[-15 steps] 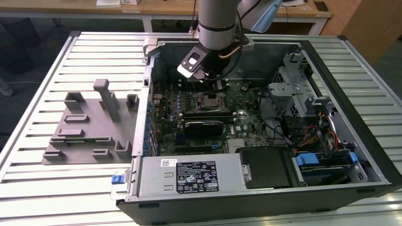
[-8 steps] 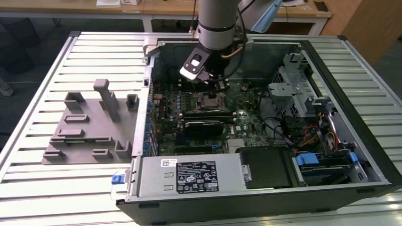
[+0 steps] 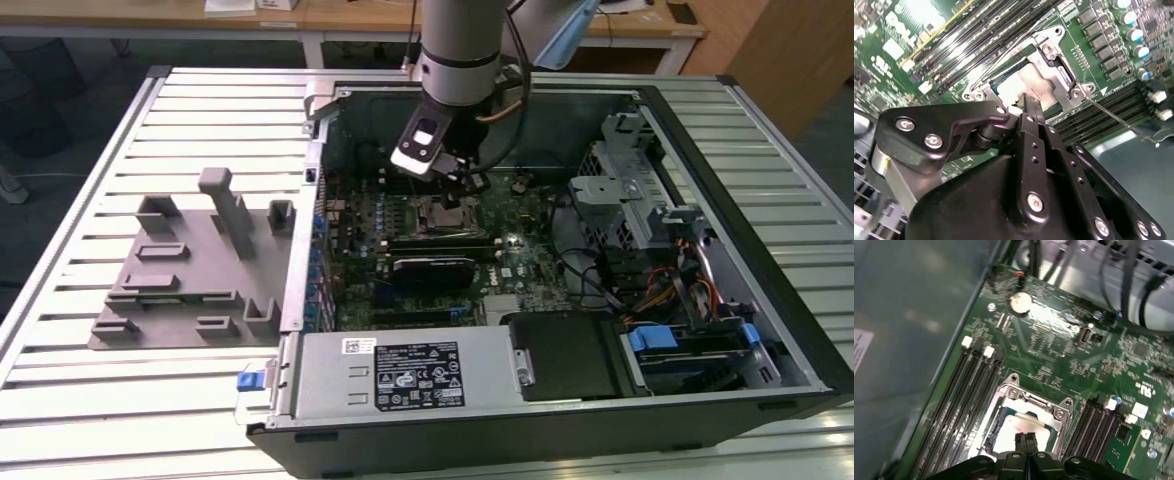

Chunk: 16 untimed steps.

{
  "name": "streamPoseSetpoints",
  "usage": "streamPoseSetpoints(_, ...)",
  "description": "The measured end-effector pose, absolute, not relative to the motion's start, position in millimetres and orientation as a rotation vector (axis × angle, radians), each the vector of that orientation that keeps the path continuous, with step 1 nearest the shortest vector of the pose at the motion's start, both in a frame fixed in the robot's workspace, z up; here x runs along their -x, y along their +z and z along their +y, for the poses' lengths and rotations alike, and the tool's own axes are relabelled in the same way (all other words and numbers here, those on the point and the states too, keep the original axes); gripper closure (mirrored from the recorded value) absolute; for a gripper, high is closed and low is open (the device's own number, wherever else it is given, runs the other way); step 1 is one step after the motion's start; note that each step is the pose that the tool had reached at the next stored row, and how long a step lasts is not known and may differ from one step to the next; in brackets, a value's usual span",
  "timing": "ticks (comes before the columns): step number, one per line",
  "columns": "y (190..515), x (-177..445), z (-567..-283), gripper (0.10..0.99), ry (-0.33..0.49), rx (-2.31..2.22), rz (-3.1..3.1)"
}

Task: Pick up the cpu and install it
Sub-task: 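Close the cpu cover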

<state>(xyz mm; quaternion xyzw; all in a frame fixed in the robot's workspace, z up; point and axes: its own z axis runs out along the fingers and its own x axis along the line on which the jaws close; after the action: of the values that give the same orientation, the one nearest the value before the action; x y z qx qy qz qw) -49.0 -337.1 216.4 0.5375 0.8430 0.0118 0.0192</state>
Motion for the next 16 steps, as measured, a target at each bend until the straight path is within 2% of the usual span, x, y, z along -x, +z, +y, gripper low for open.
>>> streamPoseSetpoints(16, 215.8, 49.1, -337.1, 0.980, 0.045, -1.274, 2.834)
